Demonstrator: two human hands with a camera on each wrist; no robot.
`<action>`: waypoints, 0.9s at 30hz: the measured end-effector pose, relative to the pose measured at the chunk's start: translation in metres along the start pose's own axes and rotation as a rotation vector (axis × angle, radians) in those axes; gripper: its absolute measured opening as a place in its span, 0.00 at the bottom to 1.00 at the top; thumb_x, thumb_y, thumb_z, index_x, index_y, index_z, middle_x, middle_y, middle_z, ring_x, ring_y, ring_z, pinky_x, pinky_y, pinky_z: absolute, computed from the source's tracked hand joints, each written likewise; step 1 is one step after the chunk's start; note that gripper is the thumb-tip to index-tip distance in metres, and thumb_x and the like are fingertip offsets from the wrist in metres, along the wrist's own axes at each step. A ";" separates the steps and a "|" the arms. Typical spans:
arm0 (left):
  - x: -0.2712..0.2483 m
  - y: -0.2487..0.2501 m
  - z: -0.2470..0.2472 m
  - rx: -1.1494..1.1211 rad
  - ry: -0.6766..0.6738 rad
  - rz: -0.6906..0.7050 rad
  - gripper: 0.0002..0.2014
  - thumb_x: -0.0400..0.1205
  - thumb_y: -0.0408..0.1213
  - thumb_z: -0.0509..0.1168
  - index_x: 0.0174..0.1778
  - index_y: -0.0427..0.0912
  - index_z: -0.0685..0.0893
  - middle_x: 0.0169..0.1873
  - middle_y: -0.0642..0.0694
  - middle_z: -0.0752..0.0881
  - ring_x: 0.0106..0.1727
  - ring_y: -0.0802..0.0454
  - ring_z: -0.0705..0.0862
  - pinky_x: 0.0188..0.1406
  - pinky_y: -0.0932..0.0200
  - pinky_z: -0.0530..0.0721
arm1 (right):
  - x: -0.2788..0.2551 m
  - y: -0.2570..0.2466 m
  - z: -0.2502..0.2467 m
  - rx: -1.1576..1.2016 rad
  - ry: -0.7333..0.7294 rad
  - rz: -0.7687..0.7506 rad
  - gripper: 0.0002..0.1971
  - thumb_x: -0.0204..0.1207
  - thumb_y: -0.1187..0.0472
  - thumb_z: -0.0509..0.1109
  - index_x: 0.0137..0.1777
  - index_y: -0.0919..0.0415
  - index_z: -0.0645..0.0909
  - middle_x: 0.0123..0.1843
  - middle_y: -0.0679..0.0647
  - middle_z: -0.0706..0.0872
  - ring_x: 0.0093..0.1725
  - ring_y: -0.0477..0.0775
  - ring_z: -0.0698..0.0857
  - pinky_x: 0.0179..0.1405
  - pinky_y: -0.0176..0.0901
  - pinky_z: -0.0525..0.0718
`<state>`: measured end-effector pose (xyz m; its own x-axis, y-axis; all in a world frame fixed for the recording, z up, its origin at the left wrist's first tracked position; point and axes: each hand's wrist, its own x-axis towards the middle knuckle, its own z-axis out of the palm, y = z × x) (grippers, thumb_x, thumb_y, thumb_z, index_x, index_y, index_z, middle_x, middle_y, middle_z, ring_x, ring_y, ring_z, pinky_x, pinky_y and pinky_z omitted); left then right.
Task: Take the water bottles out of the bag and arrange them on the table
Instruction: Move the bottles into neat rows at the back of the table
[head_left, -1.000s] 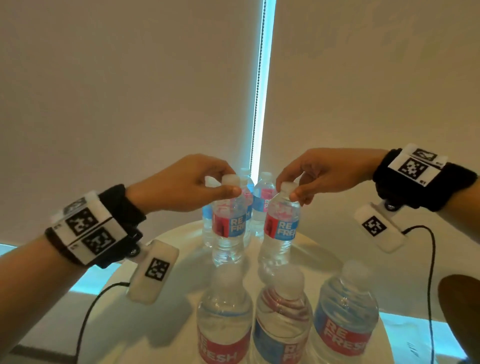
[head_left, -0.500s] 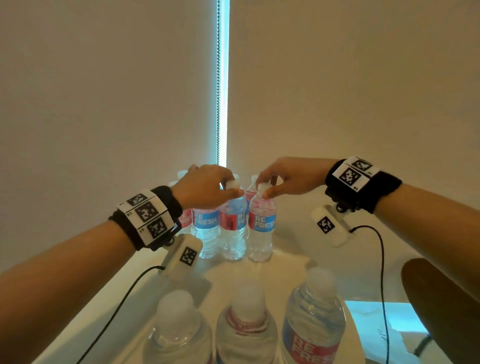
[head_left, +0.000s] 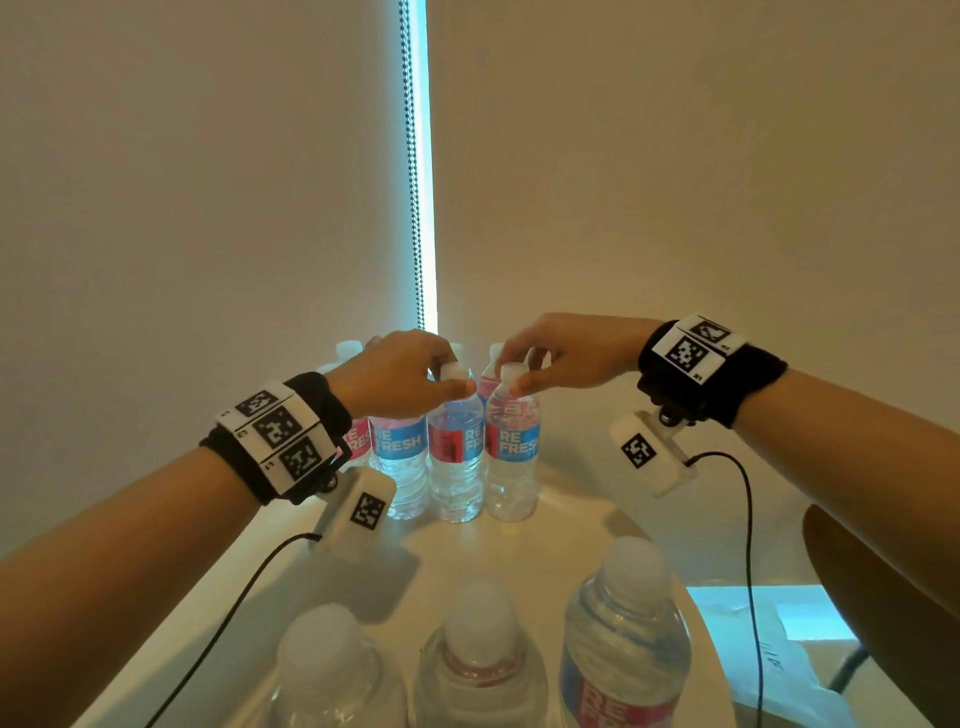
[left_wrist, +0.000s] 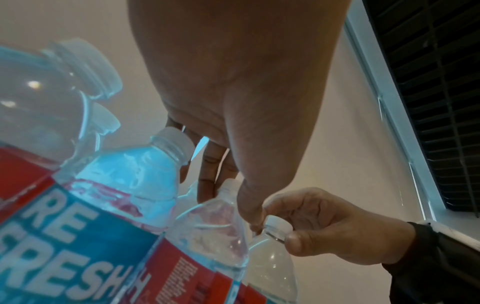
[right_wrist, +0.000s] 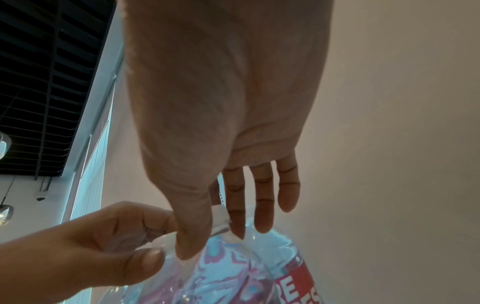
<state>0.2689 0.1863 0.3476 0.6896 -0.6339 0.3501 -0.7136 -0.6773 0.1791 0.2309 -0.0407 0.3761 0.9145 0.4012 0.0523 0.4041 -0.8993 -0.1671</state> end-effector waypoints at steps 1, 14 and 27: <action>0.000 0.000 -0.001 0.000 -0.001 0.001 0.21 0.79 0.57 0.67 0.56 0.43 0.87 0.48 0.48 0.89 0.49 0.50 0.85 0.50 0.56 0.81 | 0.000 0.000 0.000 0.006 0.011 0.004 0.17 0.80 0.49 0.72 0.68 0.50 0.83 0.58 0.45 0.87 0.53 0.48 0.88 0.48 0.39 0.82; -0.063 -0.020 -0.043 -0.006 0.246 0.009 0.18 0.74 0.58 0.70 0.54 0.52 0.87 0.50 0.49 0.86 0.51 0.51 0.82 0.57 0.48 0.79 | -0.066 -0.016 -0.019 0.169 0.346 0.032 0.21 0.74 0.51 0.78 0.66 0.51 0.82 0.58 0.49 0.88 0.52 0.50 0.90 0.51 0.46 0.89; -0.231 0.031 -0.072 -0.521 0.259 0.068 0.22 0.76 0.62 0.64 0.63 0.60 0.82 0.55 0.51 0.89 0.50 0.54 0.90 0.51 0.62 0.87 | -0.217 -0.093 0.030 0.373 0.451 -0.057 0.30 0.67 0.42 0.76 0.71 0.41 0.77 0.63 0.43 0.86 0.55 0.49 0.90 0.53 0.44 0.89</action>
<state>0.0781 0.3389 0.3385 0.6340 -0.5134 0.5783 -0.7672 -0.3239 0.5536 -0.0062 -0.0391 0.3510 0.8426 0.2602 0.4714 0.4934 -0.7238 -0.4824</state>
